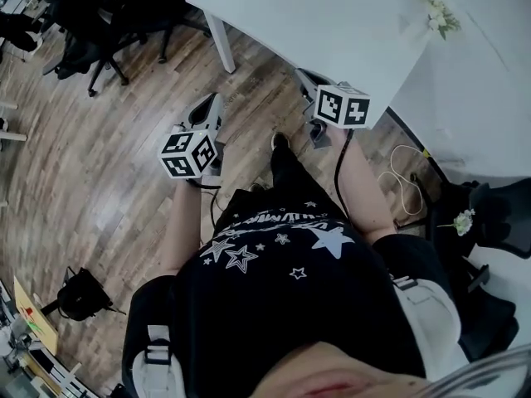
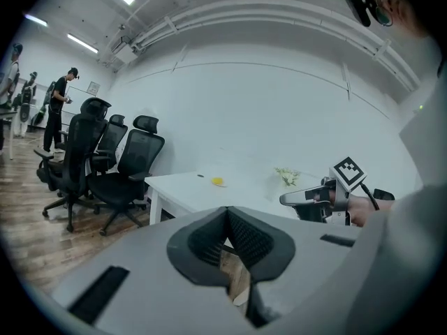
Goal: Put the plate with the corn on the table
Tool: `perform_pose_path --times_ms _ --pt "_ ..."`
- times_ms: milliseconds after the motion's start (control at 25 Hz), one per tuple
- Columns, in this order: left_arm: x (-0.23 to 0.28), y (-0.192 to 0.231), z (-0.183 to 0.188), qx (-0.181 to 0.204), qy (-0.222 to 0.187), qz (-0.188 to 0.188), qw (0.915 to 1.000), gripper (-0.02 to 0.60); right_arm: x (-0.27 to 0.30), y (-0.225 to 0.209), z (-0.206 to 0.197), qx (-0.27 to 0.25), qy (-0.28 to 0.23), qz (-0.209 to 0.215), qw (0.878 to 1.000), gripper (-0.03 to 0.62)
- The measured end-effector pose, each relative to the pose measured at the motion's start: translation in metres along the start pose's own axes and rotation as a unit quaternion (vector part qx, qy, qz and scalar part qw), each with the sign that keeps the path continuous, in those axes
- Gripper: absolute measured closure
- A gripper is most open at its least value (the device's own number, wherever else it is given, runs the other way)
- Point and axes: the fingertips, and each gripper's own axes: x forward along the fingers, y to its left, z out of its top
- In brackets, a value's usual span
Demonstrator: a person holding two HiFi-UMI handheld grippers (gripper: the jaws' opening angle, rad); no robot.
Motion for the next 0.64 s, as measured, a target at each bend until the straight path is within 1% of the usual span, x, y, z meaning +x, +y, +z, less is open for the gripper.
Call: perform_pose_path --times_ms 200,400,640 --pt "-0.013 -0.014 -0.015 -0.001 0.006 -0.01 0.9999 0.577 -0.028 0.008 -0.008 -0.008 -0.006 -0.006 1.0 0.588" --pt "-0.012 -0.035 -0.008 0.01 -0.004 -0.018 0.9998 0.577 -0.046 0.002 0.001 -0.015 -0.021 -0.014 1.0 0.588" --pt "0.003 -0.066 -0.008 0.021 -0.003 -0.022 0.9995 0.577 -0.064 -0.009 0.008 -0.019 -0.03 -0.004 0.999 0.588"
